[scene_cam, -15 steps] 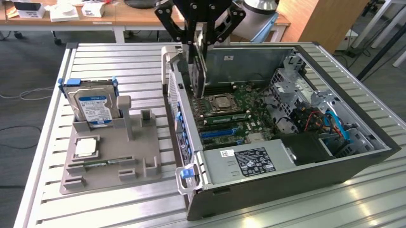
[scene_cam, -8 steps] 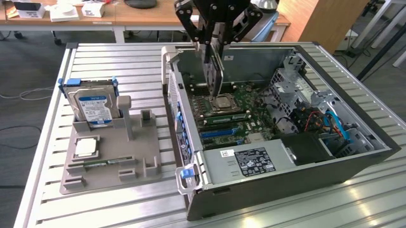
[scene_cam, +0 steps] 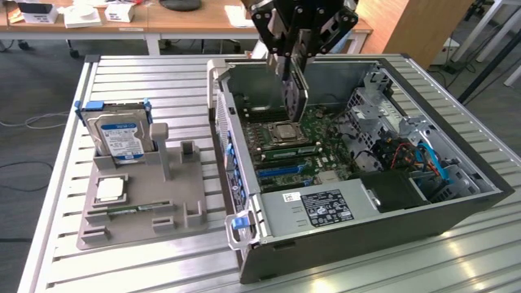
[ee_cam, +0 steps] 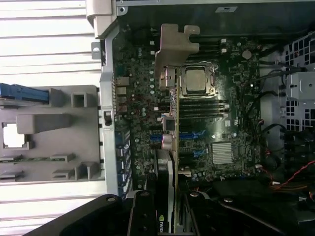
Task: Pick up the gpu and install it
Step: 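Pick up the gpu and move the gpu toward the slot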
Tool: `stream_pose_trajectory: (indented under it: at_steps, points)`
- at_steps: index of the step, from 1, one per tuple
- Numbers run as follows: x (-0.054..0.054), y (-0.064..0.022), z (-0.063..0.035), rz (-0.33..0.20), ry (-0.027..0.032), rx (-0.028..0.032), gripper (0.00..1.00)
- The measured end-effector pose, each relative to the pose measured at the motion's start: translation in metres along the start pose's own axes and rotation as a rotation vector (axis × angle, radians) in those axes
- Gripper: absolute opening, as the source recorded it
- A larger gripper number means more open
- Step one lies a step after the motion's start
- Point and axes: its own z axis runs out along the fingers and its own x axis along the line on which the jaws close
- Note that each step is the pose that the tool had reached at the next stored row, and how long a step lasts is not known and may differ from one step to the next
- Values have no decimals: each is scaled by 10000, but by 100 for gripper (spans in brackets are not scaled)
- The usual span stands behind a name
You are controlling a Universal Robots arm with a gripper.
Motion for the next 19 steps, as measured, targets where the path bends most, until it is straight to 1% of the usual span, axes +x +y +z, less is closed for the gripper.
stream_pose_trajectory:
  at_steps: [4, 12, 19]
  points:
    - [-110, 8, 3, 1, 0, -1, 27]
    - [-274, 20, 8, 1, -1, -1, 27]
    - [-458, 33, 12, 1, 1, 0, 27]
